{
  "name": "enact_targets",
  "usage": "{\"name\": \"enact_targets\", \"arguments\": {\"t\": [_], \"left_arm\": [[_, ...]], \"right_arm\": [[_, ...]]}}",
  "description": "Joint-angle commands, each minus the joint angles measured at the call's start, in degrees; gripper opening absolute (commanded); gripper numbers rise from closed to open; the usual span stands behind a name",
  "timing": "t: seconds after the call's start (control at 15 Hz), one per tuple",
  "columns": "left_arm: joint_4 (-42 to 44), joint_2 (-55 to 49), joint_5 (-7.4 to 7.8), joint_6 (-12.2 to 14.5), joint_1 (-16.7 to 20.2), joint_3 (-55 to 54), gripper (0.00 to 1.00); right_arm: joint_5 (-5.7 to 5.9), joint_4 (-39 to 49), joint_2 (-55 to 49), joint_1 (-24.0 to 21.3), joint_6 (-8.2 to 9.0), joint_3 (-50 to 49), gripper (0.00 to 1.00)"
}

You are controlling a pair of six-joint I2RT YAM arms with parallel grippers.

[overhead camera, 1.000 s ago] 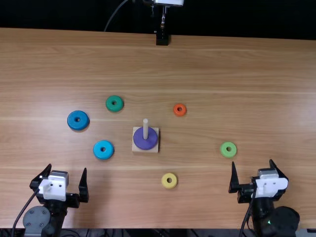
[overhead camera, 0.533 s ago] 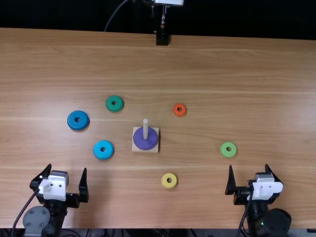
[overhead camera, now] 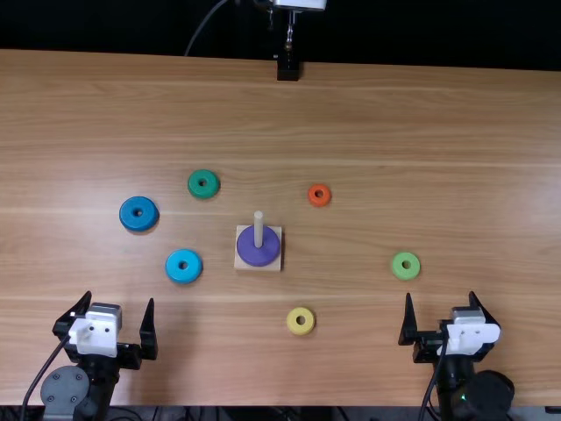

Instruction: Build the Hanoi tower: stack the rings onto the peg from bottom to top in this color order: purple, dark blue, light blue, dark green, light green, yellow, orange.

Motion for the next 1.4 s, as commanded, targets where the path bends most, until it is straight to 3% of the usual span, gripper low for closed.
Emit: {"name": "enact_targets", "arguments": {"t": [0.0,1.33], "left_arm": [[-4.3,-0.7,0.65,0.7,-0.5,-6.2,1.00],[-4.3,-0.7,0.65,0.7,-0.5,-6.2,1.00]], "right_arm": [[0.62,-2.1,-0.7,-1.3,0.52,-3.9,1.00],[0.51,-4.2,-0.7,-2.2,0.41,-3.9,1.00]]}}
